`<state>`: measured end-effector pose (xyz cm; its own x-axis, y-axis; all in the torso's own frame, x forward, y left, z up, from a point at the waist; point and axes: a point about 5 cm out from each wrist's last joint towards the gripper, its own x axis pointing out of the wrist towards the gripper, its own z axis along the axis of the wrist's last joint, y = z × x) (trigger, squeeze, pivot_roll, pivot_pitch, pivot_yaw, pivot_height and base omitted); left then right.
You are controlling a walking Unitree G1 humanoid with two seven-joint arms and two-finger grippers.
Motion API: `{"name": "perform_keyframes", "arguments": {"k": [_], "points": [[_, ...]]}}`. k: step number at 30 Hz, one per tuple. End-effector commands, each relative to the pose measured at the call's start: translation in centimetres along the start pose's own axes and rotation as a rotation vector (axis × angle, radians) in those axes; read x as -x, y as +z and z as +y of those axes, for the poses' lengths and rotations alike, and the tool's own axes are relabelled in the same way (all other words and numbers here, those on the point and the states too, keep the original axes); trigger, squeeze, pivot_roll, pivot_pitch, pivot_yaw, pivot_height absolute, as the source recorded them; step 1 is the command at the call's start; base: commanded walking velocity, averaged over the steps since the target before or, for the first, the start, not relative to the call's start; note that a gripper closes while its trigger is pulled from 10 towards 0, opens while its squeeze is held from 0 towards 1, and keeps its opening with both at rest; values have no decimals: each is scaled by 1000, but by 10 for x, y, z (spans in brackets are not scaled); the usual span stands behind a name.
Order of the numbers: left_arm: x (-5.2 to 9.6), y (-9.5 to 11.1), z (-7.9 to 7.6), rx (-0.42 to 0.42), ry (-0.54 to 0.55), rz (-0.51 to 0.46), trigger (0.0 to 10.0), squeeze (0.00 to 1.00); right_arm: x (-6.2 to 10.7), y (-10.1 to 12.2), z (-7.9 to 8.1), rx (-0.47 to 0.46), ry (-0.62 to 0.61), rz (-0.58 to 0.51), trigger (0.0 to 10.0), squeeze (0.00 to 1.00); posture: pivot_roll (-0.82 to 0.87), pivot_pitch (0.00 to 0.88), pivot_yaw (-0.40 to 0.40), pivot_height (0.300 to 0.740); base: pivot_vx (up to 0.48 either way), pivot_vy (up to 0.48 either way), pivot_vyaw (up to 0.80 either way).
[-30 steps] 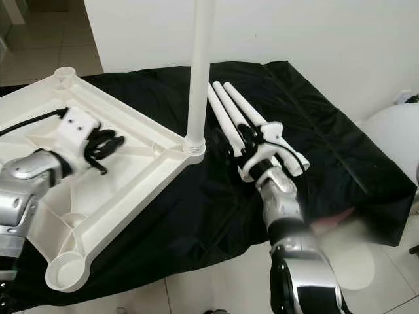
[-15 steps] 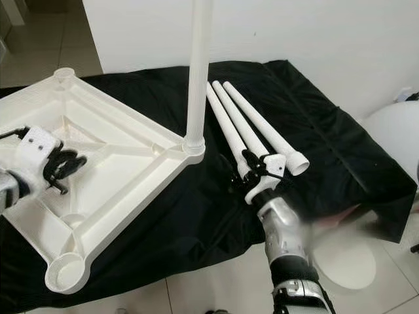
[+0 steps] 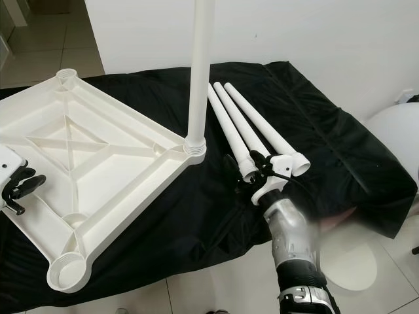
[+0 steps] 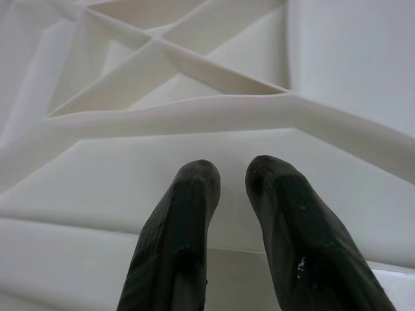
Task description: Building children table
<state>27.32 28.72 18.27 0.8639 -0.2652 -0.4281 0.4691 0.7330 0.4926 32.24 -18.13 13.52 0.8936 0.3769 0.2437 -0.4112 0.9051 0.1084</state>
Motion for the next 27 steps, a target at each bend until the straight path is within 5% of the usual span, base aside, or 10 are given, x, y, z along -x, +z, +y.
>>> {"name": "perform_keyframes", "arguments": {"k": [1, 13, 21, 27], "points": [[-3, -1, -9, -24, -32, 13, 10000, 0, 1, 1, -3, 7, -10, 12, 10000, 0, 19, 75, -21, 740, 0, 0, 0], [-50, 29, -65, -89, -202, -89, 10000, 0, 2, 6, -7, 17, -44, 6, 10000, 0, -3, 69, -6, 740, 0, 0, 0], [-71, 47, -68, -43, -156, -132, 10000, 0, 2, 6, -6, 14, -56, -1, 10000, 0, -12, 68, 1, 740, 0, 0, 0], [-77, 55, -51, -49, -82, -152, 10000, 0, 6, 6, -6, 15, -66, 2, 10000, 0, -23, 68, 8, 740, 0, 0, 0]]}}
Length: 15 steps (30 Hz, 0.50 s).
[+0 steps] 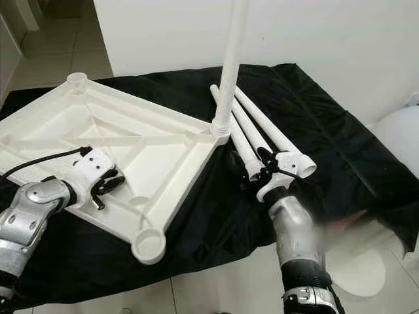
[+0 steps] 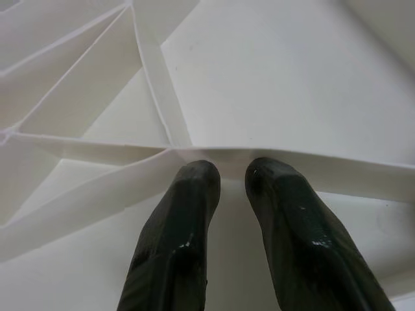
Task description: Building children table
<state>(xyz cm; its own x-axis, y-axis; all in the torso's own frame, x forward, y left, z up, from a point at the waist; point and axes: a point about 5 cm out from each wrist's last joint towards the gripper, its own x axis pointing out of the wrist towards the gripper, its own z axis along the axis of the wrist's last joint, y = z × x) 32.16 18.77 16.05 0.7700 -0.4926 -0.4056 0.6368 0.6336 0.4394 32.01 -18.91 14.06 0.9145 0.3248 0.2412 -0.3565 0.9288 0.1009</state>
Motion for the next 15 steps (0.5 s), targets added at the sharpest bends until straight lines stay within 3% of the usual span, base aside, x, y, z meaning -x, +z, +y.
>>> {"name": "perform_keyframes", "arguments": {"k": [1, 7, 8, 9, 10, 11, 13, 15], "points": [[7, -2, 19, -40, 132, 10, 10000, 0, 4, -1, -2, -4, -12, 8, 10000, 0, -24, 69, 10, 740, 0, 0, 0], [17, -5, 34, -53, 139, 13, 10000, 0, 6, -2, -3, 1, -13, 13, 10000, 0, -21, 67, 12, 740, 0, 0, 0], [22, -5, 39, -36, 131, -3, 10000, 176, 7, -2, -4, 3, -11, 15, 10000, 0, -26, 65, 17, 740, 0, 0, 0], [30, -5, 38, 1, 58, -37, 10000, 1000, 8, -1, -5, 7, -10, 18, 10000, 0, -25, 64, 16, 740, 0, 0, 0], [30, -5, 38, 1, 58, -37, 10000, 1000, 8, -1, -5, 7, -10, 18, 10000, 0, -25, 64, 16, 740, 0, 0, 0], [40, -4, 30, 15, -81, -82, 10000, 1000, 9, -1, -6, 14, -6, 24, 10000, 0, -19, 59, 13, 740, 0, 0, 0], [40, -4, 30, 15, -81, -82, 10000, 1000, 9, -1, -6, 14, -6, 24, 10000, 0, -19, 59, 13, 740, 0, 0, 0], [44, -2, 24, 13, -154, -97, 10000, 1000, 10, -2, -7, 19, -3, 32, 10000, 0, -15, 56, 10, 740, 0, 0, 0]]}}
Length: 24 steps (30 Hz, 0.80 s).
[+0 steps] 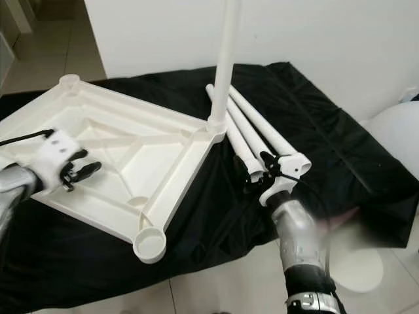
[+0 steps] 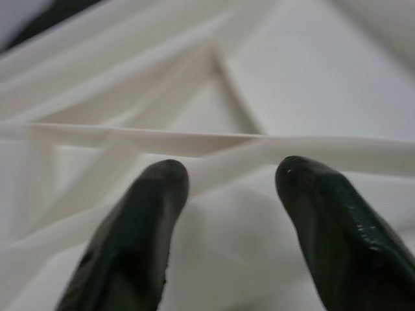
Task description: Building children table
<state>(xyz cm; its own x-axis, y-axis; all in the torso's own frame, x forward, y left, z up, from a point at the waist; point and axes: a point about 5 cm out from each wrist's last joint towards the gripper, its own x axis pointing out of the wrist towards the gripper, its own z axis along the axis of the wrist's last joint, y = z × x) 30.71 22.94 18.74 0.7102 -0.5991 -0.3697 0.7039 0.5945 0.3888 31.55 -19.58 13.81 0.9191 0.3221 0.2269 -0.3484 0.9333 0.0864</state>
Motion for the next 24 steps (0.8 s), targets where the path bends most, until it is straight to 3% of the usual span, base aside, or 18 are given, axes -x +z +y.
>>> {"name": "perform_keyframes", "arguments": {"k": [1, 5, 8, 9, 10, 11, 12, 13, 24], "points": [[1, 2, -5, -4, -64, -7, 10000, 1000, 3, -2, -2, 3, 3, 18, 10000, 0, -15, 56, 10, 740, 0, 0, 0], [4, 3, -14, 3, -161, -5, 10000, 1000, 4, -3, -2, 5, 6, 24, 10000, 0, -12, 50, 5, 740, 0, 0, 0], [5, -2, -24, -37, -236, 45, 10000, 1000, 2, -4, -1, 5, 14, 29, 10000, 0, -8, 45, 1, 740, 0, 0, 0], [3, -4, -25, -49, -240, 59, 10000, 569, 1, -4, -1, 6, 16, 30, 10000, 0, -3, 41, 0, 740, 0, 0, 0], [3, -4, -25, -49, -240, 59, 10000, 569, 1, -4, -1, 6, 16, 30, 10000, 0, -3, 41, 0, 740, 0, 0, 0], [1, -8, -25, -67, -238, 77, 10000, 275, 0, -3, -1, 6, 16, 29, 10000, 0, -3, 41, 0, 740, 0, 0, 0], [1, -8, -25, -67, -238, 77, 10000, 275, 0, -3, -1, 6, 16, 29, 10000, 0, -3, 41, 0, 740, 0, 0, 0], [0, -13, -25, -93, -242, 106, 10000, 0, -2, -2, -2, 7, 17, 26, 10000, 0, -3, 32, -1, 740, 0, 0, 0], [-7, -29, -31, -197, -293, 222, 10000, 0, -3, -1, -2, 9, 16, 19, 10000, 0, -3, 35, 3, 740, 0, 0, 0]]}}
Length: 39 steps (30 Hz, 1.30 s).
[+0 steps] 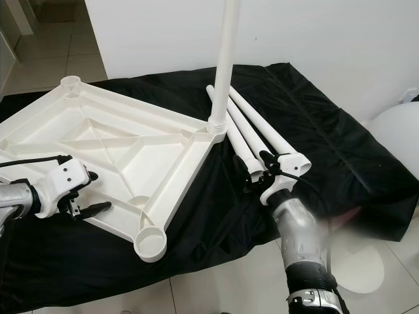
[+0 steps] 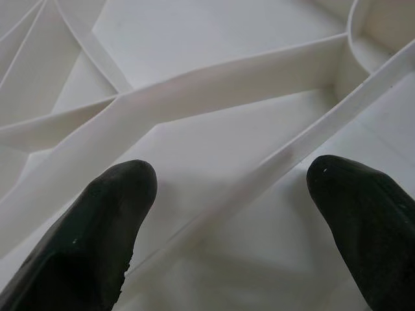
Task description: Building children table
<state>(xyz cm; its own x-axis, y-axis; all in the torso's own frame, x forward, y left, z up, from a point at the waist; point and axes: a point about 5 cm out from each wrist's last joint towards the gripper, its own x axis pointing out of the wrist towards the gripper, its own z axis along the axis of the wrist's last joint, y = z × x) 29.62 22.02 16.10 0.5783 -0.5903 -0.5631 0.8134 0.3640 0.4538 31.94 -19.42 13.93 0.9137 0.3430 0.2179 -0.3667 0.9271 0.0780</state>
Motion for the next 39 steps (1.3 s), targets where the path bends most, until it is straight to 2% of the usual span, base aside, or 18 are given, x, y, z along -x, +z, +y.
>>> {"name": "perform_keyframes", "arguments": {"k": [1, 9, 13, 17, 18, 20, 21, 22, 23, 27, 28, 29, 30, 31, 32, 36, 39], "points": [[-3, -9, -9, -7, -119, 60, 10000, 0, 1, -1, -2, 5, -5, 9, 10000, 0, -3, 35, 3, 740, 0, 0, 0], [-14, -5, -4, -79, -148, 87, 10000, 0, 1, -1, -3, 6, -16, 6, 10000, 0, -11, 49, 17, 740, 0, 0, 0], [-18, 2, 3, -64, -160, 50, 10000, 0, 2, 0, -4, 8, -21, 5, 10000, 0, -16, 52, 24, 740, 0, 0, 0], [-20, 13, 8, -12, -201, -13, 10000, 0, 4, 0, -5, 11, -31, 3, 10000, 0, -24, 61, 35, 740, 0, 0, 0], [-20, 14, 9, -12, -216, -17, 7294, 0, 5, 0, -5, 11, -36, 3, 10000, 0, -25, 65, 39, 740, 0, 0, 0], [-20, 15, 9, -15, -224, -16, 7294, 0, 6, -1, -5, 10, -39, 3, 10000, 0, -25, 65, 39, 740, 0, 0, 0], [-21, 16, 10, -26, -233, -12, 6588, 0, 7, -1, -5, 9, -43, 5, 10000, 0, -27, 67, 44, 740, 0, 0, 0], [-23, 17, 11, -25, -242, -11, 6353, 0, 8, -2, -5, 10, -45, 6, 10000, 0, -29, 70, 49, 740, 0, 0, 0], [-23, 18, 11, -28, -252, -10, 4784, 0, 8, -3, -5, 9, -47, 6, 10000, 0, -30, 71, 50, 740, 0, 0, 0], [-25, 17, 11, -39, -269, -2, 4039, 0, 9, -3, -4, 8, -49, 6, 10000, 0, -30, 73, 53, 740, 0, 0, 0], [-26, 17, 11, -42, -274, 1, 1961, 0, 9, -3, -4, 7, -49, 6, 10000, 0, -30, 73, 53, 740, 0, 0, 0], [-27, 16, 12, -51, -277, 10, 3176, 0, 10, -4, -4, 7, -51, 7, 10000, 0, -33, 75, 59, 740, 0, 0, 0], [-27, 16, 12, -51, -277, 10, 3176, 0, 10, -4, -4, 7, -51, 7, 10000, 0, -33, 75, 59, 740, 0, 0, 0], [-28, 15, 11, -59, -290, 20, 4471, 0, 10, -4, -3, 6, -53, 7, 10000, 0, -34, 78, 61, 740, 0, 0, 0], [-29, 14, 9, -67, -301, 28, 10000, 0, 11, -4, -4, 6, -57, 6, 10000, 0, -35, 79, 63, 740, 0, 0, 0], [-31, 12, 7, -73, -322, 44, 10000, 0, 13, -4, -4, 6, -64, 7, 10000, 0, -35, 79, 65, 740, 0, 0, 0], [-35, 6, 5, -93, -320, 98, 10000, 0, 12, -4, -4, 5, -70, 5, 10000, 0, -35, 78, 69, 740, 0, 0, 0]]}}
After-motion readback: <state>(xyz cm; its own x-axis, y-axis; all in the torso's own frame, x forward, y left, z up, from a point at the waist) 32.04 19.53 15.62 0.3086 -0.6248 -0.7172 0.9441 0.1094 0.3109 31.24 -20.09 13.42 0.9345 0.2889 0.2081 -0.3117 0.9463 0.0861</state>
